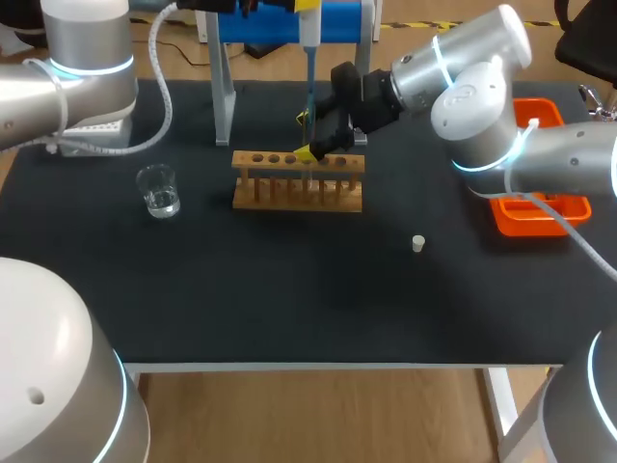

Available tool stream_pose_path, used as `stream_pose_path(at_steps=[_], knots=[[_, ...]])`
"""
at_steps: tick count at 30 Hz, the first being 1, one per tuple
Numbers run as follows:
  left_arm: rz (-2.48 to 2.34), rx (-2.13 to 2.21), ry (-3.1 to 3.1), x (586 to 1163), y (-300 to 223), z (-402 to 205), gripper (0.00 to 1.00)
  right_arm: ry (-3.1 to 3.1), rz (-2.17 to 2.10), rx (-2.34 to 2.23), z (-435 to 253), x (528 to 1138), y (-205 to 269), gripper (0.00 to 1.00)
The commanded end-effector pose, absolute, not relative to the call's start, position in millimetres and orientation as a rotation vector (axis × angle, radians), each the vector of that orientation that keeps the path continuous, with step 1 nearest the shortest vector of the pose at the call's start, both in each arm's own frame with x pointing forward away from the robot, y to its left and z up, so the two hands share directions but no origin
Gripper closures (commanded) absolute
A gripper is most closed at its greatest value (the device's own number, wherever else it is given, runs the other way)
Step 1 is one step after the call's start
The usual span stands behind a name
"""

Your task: Invert the test tube, pick up the pipette, mount the tip to pipette, aspirate from beaker and dispense into the tube, eject the tip, return the pipette, and cap with the stopper.

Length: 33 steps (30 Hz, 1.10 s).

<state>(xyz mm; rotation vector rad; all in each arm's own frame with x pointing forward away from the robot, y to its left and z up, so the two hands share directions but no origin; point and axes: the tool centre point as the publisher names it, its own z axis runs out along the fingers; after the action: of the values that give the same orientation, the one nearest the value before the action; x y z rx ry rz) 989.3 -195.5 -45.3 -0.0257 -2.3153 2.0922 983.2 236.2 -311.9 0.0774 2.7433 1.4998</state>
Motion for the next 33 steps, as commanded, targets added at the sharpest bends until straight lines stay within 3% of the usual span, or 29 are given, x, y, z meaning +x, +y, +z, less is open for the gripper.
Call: stream_pose_path(at_steps=[1,33], knots=[[2.085,-0.025,-2.322,989.9,-196.2,-43.1,1.00,2.745,1.499,0.076,-311.8,983.8,236.1,0.00],[2.076,-0.067,-2.379,984.4,-199.8,-16.8,1.00,2.745,1.499,0.076,-311.8,983.8,236.1,0.00]])
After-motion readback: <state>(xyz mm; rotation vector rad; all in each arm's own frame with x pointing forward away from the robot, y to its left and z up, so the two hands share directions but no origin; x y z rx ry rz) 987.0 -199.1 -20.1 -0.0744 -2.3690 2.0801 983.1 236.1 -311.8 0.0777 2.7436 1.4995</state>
